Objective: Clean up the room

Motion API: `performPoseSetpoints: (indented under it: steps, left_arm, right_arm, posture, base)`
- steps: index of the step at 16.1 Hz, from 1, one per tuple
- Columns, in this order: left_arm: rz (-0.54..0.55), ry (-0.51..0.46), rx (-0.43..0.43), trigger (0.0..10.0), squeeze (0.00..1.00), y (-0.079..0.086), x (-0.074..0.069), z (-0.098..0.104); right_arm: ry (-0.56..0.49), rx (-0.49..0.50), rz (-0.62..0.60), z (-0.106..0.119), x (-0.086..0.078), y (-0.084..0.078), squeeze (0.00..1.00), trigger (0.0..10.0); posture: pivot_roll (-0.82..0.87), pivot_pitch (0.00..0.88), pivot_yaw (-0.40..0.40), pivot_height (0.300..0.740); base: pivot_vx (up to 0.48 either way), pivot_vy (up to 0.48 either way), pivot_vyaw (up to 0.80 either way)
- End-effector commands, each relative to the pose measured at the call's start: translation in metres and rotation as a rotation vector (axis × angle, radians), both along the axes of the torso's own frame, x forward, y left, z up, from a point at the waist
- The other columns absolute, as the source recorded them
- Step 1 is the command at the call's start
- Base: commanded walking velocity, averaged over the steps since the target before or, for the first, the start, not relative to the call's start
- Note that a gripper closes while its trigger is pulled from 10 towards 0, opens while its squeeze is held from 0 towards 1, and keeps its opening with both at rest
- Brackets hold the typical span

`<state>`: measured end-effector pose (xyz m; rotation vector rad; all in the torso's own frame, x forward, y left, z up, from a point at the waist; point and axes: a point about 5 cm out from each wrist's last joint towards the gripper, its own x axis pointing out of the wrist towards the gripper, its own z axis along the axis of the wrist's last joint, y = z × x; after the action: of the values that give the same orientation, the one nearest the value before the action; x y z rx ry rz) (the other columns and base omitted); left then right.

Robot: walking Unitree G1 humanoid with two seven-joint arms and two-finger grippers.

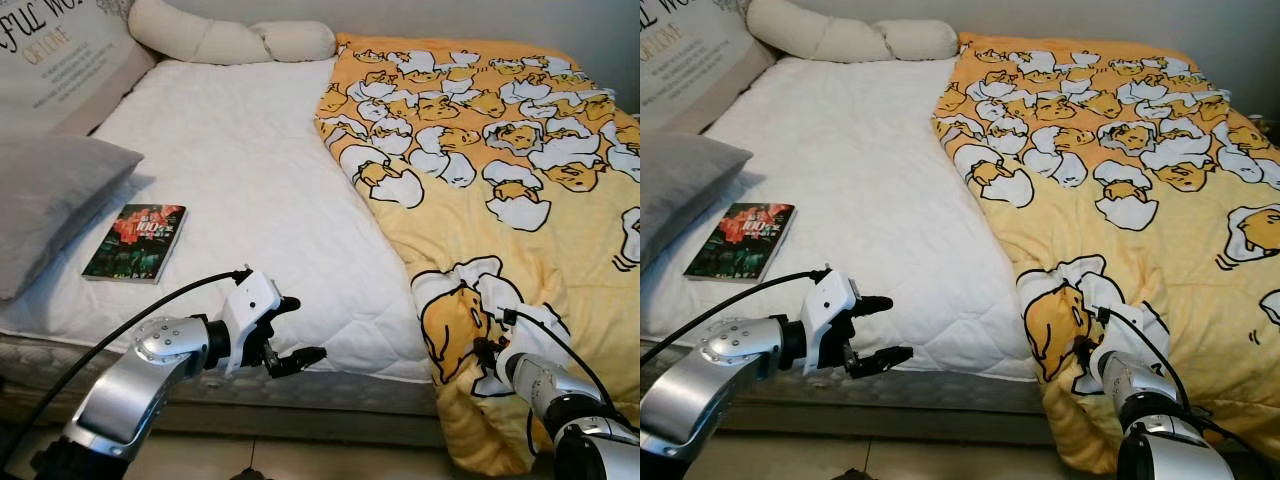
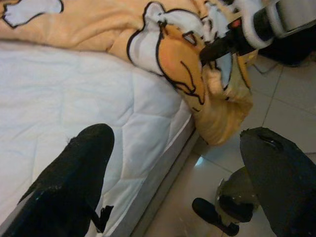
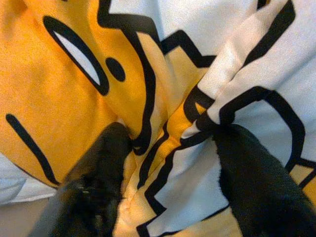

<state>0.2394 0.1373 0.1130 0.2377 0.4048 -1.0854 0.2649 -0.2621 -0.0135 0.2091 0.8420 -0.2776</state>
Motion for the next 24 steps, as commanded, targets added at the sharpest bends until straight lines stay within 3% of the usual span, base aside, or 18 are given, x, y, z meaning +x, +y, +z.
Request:
performPoseSetpoints:
  steps: [1,17,19,21,22,23,24]
  left_arm:
    - [-0.010,0.012,0.013,10.0,0.90,0.001,-0.004,0.000]
    - [-0.027,0.046,-0.006,10.0,0.90,0.000,-0.009,0.001]
    - [-0.048,0.061,-0.011,10.0,0.90,0.001,-0.010,0.002]
    - [-0.049,0.063,-0.011,10.0,0.91,0.002,-0.010,0.002]
    - [-0.048,0.065,-0.012,10.0,0.90,0.003,-0.010,0.002]
    - [-0.049,0.068,-0.014,10.0,0.90,0.003,-0.011,0.001]
    - [-0.050,0.070,-0.016,10.0,0.90,0.003,-0.011,0.001]
  right_arm:
    - [-0.013,-0.028,-0.004,0.004,0.004,-0.003,0.00,0.0]
    - [0.008,-0.062,-0.033,-0.002,-0.011,-0.019,0.00,0.0]
    - [-0.132,0.047,0.136,0.009,0.004,-0.008,0.00,0.0]
    - [-0.208,0.156,0.274,0.015,0.010,0.004,0.00,0.0]
    - [-0.293,0.321,0.525,0.023,0.011,0.027,0.00,0.0]
    - [-0.297,0.458,0.759,0.026,0.000,0.049,0.00,0.0]
    - [-0.276,0.513,0.861,0.026,-0.009,0.060,0.00,0.0]
  posture:
    - [0.05,0.000,0.042,0.740]
    - [0.05,0.000,0.046,0.740]
    - [0.04,0.000,0.034,0.740]
    - [0.03,0.000,0.031,0.740]
    - [0.03,0.000,0.029,0.740]
    - [0.03,0.000,0.028,0.740]
    - [0.03,0.000,0.028,0.740]
  base:
    - [0.000,0.000,0.00]
    - [0.000,0.000,0.00]
    - [0.000,0.000,0.00]
    - [0.000,0.000,0.00]
    - [0.000,0.000,0.00]
    - [0.000,0.000,0.00]
    - [0.000,0.000,0.00]
